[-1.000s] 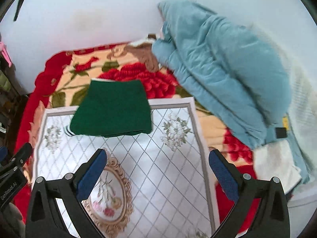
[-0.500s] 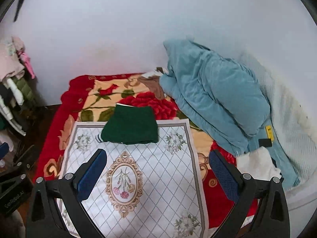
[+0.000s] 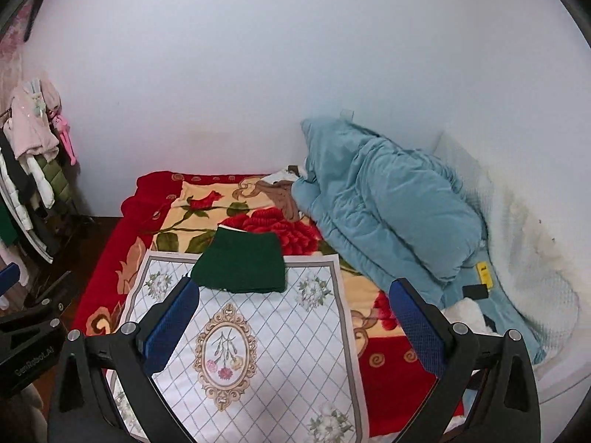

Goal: Fold large clothes

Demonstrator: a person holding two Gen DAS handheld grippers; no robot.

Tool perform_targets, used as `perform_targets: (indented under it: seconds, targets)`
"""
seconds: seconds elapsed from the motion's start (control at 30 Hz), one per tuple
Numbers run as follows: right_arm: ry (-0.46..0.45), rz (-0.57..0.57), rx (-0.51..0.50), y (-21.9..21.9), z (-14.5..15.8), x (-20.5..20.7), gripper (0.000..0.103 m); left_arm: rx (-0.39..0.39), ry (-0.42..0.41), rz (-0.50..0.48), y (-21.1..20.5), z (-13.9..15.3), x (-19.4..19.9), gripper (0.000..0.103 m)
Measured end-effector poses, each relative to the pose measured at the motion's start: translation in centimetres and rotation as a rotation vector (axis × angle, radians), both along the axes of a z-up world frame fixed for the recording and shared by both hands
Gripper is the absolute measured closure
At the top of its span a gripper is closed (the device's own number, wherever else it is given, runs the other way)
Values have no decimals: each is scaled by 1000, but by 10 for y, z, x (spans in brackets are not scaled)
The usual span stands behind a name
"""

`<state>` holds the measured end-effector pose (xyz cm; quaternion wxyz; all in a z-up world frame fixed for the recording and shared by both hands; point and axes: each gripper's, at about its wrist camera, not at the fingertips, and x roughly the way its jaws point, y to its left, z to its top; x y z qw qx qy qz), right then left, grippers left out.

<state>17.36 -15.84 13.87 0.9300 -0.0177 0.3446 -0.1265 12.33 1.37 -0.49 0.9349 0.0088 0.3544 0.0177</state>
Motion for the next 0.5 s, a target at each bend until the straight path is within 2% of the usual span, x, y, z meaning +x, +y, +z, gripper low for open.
perform_targets:
  seconds: [0.5]
  targets:
    - [10,40,16,-3,5,-6,0,-5,-23,2,-6,9,-18,0]
